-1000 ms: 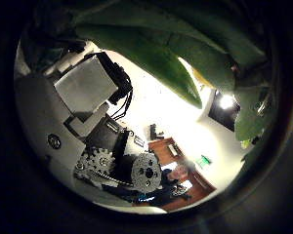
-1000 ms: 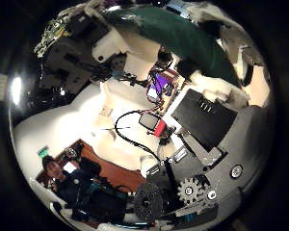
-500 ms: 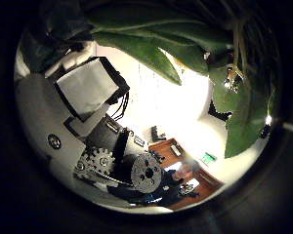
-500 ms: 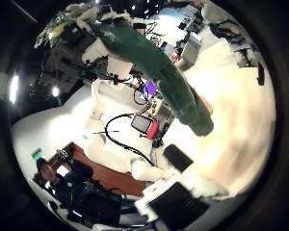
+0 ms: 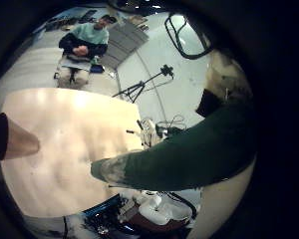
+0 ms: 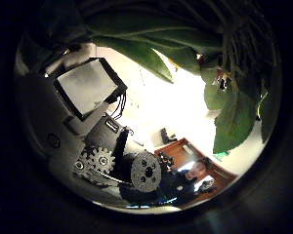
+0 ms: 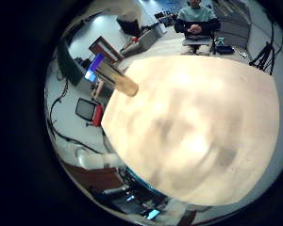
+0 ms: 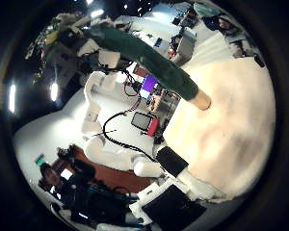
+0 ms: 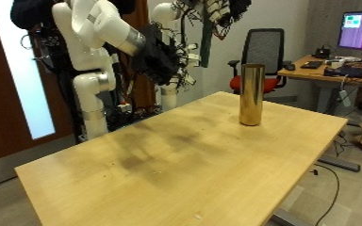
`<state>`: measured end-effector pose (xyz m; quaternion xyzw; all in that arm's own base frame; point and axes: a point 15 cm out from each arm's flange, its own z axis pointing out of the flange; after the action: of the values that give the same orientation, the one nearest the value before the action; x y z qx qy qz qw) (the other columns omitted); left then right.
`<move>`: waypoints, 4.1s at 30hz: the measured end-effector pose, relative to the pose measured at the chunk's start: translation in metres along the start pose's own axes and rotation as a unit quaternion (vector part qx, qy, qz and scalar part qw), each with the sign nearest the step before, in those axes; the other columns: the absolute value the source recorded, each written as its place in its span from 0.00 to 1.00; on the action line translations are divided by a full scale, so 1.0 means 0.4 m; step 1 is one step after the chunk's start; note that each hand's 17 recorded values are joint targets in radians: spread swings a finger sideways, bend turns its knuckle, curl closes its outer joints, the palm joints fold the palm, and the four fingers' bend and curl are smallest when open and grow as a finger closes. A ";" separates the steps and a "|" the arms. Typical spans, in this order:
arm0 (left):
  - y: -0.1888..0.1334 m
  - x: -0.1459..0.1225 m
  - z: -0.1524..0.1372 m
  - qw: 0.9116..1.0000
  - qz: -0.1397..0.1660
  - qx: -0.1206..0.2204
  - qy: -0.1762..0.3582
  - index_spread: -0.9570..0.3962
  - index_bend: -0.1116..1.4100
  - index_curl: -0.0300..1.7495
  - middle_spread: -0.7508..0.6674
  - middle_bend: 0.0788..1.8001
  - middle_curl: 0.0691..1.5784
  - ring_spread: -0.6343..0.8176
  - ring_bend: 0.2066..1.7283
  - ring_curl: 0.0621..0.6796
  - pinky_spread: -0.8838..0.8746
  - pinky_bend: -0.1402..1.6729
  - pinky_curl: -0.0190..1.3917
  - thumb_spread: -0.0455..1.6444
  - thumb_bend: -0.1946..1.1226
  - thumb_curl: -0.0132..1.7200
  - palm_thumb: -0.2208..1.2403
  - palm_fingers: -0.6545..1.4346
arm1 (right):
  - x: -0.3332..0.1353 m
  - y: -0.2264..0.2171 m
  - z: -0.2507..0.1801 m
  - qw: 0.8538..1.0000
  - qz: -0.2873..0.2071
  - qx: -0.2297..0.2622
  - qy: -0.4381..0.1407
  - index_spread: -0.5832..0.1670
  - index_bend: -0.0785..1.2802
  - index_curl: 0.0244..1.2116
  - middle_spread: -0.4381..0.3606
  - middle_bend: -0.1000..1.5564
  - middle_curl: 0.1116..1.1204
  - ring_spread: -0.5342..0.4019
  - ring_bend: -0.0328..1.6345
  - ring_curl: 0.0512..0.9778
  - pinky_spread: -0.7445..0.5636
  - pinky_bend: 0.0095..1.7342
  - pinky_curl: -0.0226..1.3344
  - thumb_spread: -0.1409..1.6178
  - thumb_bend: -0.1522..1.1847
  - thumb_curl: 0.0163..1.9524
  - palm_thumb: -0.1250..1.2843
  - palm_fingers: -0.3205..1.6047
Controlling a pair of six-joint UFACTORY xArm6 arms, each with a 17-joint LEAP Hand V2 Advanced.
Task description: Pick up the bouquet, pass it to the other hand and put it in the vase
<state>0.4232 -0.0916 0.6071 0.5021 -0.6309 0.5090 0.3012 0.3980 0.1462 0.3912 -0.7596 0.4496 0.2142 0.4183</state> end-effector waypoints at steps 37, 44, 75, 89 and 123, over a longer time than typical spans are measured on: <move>0.018 -0.088 -0.343 0.982 0.024 0.182 -0.049 0.26 0.20 0.94 0.19 0.63 0.54 0.14 0.79 0.79 0.16 0.65 0.57 0.15 0.13 0.55 0.91 0.83 | -0.010 -0.004 0.019 1.000 0.010 -0.004 -0.001 0.34 0.19 0.22 0.76 0.17 0.18 0.80 0.28 0.19 0.89 0.28 0.24 0.63 0.09 0.18 0.50 0.21; 0.022 -0.112 -0.360 0.980 0.019 0.189 -0.053 0.30 0.20 0.95 0.19 0.63 0.54 0.15 0.79 0.79 0.16 0.67 0.59 0.17 0.13 0.55 0.92 0.83 | -0.010 -0.004 0.019 1.000 0.010 -0.004 -0.001 0.34 0.19 0.23 0.75 0.17 0.18 0.80 0.26 0.19 0.89 0.28 0.24 0.63 0.09 0.18 0.51 0.22; 0.002 -0.227 -0.394 0.977 0.013 0.206 -0.057 0.42 0.20 0.98 0.20 0.64 0.53 0.15 0.79 0.79 0.15 0.65 0.61 0.17 0.13 0.55 0.92 0.83 | -0.010 -0.002 0.020 1.000 0.013 -0.005 -0.001 0.34 0.19 0.25 0.74 0.17 0.15 0.79 0.25 0.20 0.90 0.25 0.23 0.64 0.09 0.18 0.52 0.24; 0.002 -0.318 -0.381 0.978 -0.008 0.205 -0.048 0.46 0.19 0.99 0.20 0.64 0.54 0.15 0.79 0.79 0.15 0.65 0.61 0.17 0.13 0.55 0.92 0.83 | -0.007 -0.001 0.021 1.000 0.014 -0.006 -0.001 0.34 0.19 0.25 0.73 0.17 0.15 0.79 0.24 0.20 0.90 0.24 0.23 0.64 0.09 0.18 0.52 0.25; 0.028 -0.468 -0.477 0.966 -0.022 0.251 -0.063 0.72 0.10 0.56 0.74 0.13 0.29 0.65 0.34 0.38 0.69 0.30 0.36 0.58 0.11 0.28 0.42 0.22 | 0.004 -0.002 0.029 1.000 0.020 -0.008 -0.007 0.35 0.20 0.28 0.71 0.16 0.14 0.79 0.20 0.20 0.90 0.20 0.23 0.64 0.09 0.17 0.52 0.28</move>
<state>0.4465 0.1496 0.4935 0.6062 -0.4898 0.6116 0.1362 0.4000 0.1554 0.3839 -0.7521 0.4605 0.2311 0.4108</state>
